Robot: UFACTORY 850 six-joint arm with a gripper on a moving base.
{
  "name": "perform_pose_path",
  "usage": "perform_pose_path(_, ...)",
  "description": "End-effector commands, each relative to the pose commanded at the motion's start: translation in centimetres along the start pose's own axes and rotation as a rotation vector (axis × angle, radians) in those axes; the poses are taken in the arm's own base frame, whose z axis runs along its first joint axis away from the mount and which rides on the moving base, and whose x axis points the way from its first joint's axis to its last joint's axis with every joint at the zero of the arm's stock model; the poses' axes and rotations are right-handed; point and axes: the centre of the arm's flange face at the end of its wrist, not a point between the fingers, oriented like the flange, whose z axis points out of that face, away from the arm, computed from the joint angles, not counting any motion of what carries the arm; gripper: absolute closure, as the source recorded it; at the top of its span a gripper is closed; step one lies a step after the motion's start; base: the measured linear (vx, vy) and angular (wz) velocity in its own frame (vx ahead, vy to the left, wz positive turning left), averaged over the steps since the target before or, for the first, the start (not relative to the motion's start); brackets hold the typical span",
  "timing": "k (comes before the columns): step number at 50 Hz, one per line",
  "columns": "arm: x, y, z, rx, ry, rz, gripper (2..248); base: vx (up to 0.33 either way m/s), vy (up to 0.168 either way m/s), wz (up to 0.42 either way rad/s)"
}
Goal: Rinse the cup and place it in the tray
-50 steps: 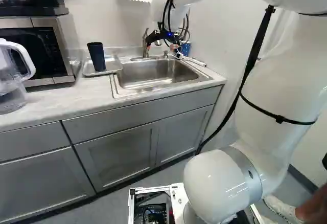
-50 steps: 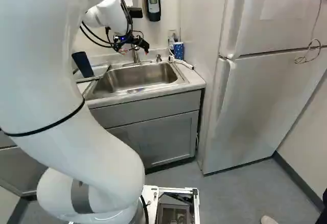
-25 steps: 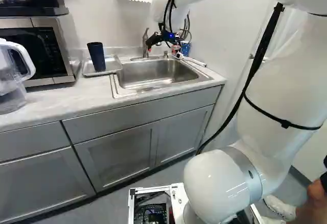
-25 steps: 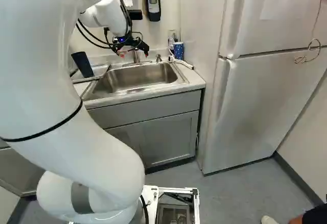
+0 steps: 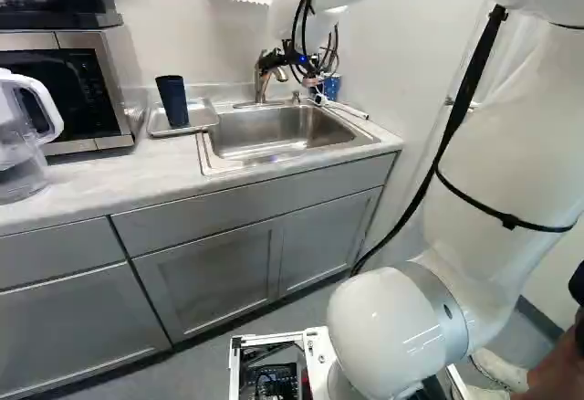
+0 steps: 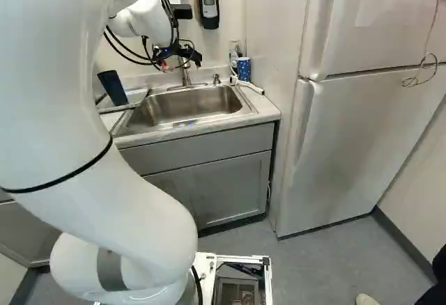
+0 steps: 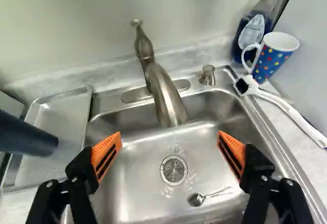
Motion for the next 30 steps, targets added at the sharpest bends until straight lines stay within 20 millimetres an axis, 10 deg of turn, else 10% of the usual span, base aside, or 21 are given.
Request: perform_pose_path(30, 3.5, -0.1, 1.0, 0.051, 0.291, 0.005, 3, 0.000, 0.000, 0.000)
